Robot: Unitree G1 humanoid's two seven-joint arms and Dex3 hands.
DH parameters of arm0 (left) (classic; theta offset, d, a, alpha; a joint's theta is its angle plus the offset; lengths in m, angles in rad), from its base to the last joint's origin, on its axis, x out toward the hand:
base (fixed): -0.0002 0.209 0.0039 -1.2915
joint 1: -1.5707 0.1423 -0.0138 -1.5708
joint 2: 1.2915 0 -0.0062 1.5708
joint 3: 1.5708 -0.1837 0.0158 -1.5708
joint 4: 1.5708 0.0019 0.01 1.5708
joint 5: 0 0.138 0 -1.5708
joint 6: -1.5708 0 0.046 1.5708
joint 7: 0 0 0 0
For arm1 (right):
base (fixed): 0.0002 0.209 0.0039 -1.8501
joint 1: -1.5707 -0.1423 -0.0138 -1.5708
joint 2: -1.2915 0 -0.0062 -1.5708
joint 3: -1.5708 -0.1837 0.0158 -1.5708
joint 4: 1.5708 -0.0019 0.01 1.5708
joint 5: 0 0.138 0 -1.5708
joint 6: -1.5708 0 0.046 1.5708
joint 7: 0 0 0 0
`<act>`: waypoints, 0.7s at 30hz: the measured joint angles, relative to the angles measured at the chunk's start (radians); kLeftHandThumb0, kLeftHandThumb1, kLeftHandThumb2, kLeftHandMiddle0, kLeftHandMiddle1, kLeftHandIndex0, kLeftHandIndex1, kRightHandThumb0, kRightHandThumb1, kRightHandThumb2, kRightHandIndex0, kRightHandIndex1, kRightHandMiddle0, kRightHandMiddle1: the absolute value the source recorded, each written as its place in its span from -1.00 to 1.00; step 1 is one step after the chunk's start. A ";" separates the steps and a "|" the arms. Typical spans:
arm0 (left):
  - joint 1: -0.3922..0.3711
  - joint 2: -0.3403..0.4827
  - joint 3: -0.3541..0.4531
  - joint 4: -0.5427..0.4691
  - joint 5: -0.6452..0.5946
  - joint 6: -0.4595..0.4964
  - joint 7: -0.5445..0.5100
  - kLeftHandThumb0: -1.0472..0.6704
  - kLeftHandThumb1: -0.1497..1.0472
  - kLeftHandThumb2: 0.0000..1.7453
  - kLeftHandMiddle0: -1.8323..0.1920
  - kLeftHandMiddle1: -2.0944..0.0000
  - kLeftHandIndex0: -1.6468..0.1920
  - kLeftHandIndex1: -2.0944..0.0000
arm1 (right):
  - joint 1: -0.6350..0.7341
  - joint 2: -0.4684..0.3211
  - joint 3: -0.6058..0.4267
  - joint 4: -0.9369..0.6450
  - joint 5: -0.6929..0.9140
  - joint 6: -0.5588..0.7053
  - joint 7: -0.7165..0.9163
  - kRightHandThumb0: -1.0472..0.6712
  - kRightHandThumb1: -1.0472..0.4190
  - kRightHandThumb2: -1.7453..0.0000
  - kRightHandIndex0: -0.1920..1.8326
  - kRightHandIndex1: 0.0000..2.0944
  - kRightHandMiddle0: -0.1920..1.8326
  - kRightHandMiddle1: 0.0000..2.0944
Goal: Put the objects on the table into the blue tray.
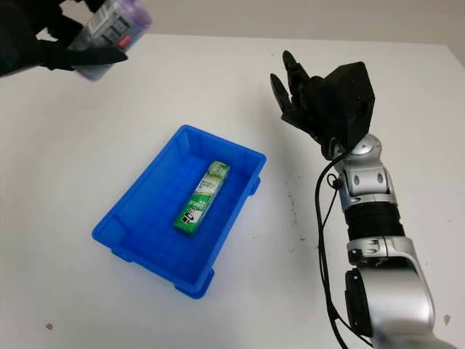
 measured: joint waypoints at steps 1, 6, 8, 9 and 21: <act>0.000 -0.006 -0.014 -0.022 -0.012 0.027 -0.029 -0.20 1.00 -0.58 -0.17 -1.00 -0.04 -1.00 | -0.001 0.000 0.001 0.000 0.000 -0.002 0.000 -0.54 -1.00 0.23 -1.00 -1.00 -1.00 -1.00; 0.001 -0.038 -0.087 -0.050 -0.043 0.098 -0.134 -0.30 1.00 -0.55 -0.37 -1.00 -0.30 -1.00 | -0.002 0.002 0.003 0.000 0.000 -0.007 -0.001 -0.54 -1.00 0.24 -1.00 -1.00 -1.00 -1.00; 0.001 -0.044 -0.122 -0.051 -0.036 0.105 -0.157 -0.29 1.00 -0.56 -0.37 -1.00 -0.33 -1.00 | -0.002 0.004 0.004 0.000 -0.001 -0.007 -0.006 -0.55 -1.00 0.25 -1.00 -1.00 -1.00 -1.00; 0.001 -0.047 -0.135 -0.057 -0.036 0.126 -0.174 -0.27 1.00 -0.55 -0.38 -1.00 -0.33 -1.00 | -0.002 0.005 0.005 0.000 -0.002 -0.007 -0.006 -0.55 -1.00 0.25 -1.00 -1.00 -1.00 -1.00; 0.036 -0.081 -0.250 -0.050 -0.047 0.228 -0.294 -0.26 1.00 -0.53 -0.54 -1.00 -0.53 -1.00 | 0.001 0.006 0.005 -0.012 -0.002 -0.006 -0.017 -0.56 -1.00 0.25 -1.00 -1.00 -1.00 -1.00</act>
